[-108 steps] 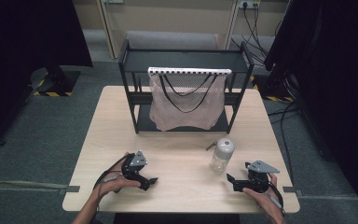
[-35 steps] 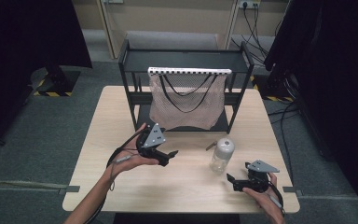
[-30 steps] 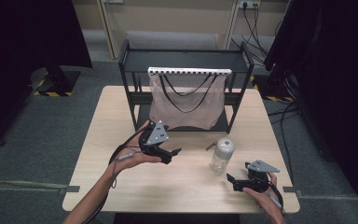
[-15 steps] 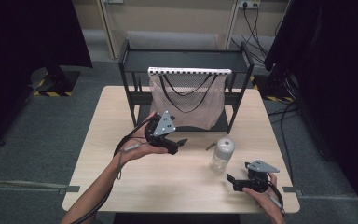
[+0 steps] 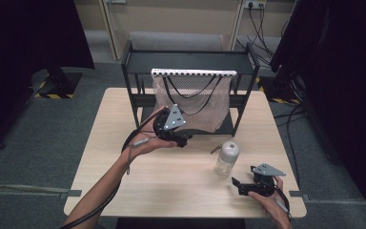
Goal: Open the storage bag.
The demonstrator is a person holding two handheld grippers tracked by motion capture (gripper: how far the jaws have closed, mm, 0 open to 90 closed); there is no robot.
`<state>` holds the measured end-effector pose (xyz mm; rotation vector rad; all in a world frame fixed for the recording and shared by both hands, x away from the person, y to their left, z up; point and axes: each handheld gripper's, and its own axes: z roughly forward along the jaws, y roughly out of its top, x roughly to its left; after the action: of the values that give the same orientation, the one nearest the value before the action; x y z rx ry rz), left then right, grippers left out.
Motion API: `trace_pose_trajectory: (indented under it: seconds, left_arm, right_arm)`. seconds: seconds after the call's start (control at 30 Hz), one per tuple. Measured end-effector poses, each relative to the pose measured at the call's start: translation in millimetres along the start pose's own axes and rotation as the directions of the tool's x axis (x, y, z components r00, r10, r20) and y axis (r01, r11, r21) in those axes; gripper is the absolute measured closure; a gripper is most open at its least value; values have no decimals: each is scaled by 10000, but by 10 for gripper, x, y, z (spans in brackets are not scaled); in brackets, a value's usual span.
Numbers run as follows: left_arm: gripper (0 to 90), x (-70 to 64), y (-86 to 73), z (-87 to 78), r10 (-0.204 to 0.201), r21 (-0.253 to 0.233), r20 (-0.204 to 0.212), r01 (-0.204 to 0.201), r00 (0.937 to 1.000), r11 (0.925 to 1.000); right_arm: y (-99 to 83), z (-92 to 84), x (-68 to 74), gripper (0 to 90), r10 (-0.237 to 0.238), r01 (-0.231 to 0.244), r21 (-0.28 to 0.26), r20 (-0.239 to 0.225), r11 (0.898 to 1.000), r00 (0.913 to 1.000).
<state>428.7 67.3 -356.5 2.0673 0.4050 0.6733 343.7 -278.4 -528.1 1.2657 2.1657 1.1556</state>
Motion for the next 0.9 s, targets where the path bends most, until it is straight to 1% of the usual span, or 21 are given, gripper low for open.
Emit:
trace_pose_trajectory:
  seconds: [0.17, 0.27, 0.37, 0.53, 0.6, 0.67, 0.8, 0.9]
  left_arm:
    - [263, 35, 54, 79, 76, -3, -120, -76, 9999, 10000]
    - [284, 68, 72, 130, 93, 74, -169, -92, 9998, 9999]
    - [317, 100, 74, 181, 69, 138, -238, -65, 9997, 9999]
    - [384, 152, 57, 258, 177, 283, -422, -165, 9990, 9995]
    - [406, 169, 53, 286, 355, 400, -589, -332, 9976, 9986]
    - [426, 182, 53, 313, 491, 501, -662, -459, 9966, 9977]
    - [474, 203, 45, 375, 689, 709, -700, -639, 9952, 9954]
    - [516, 211, 34, 407, 754, 801, -644, -702, 9951, 9943]
  right_arm:
    - [0, 0, 0, 39, -3, 3, 2, -3, 10000, 10000]
    - [0, 0, 1, 40, -9, 9, 0, -6, 10000, 10000]
    - [0, -1, 0, 39, -1, 1, -2, -5, 10000, 10000]
    - [0, 0, 2, 40, -15, 15, 3, -1, 10000, 10000]
    - [0, 0, 2, 40, -20, 20, 5, 0, 10000, 10000]
    - [0, 1, 3, 40, -15, 15, 13, 0, 10000, 10000]
    - [1, 1, 3, 40, -18, 18, 13, 2, 10000, 10000]
    - [0, 1, 3, 40, -24, 24, 8, 4, 10000, 10000]
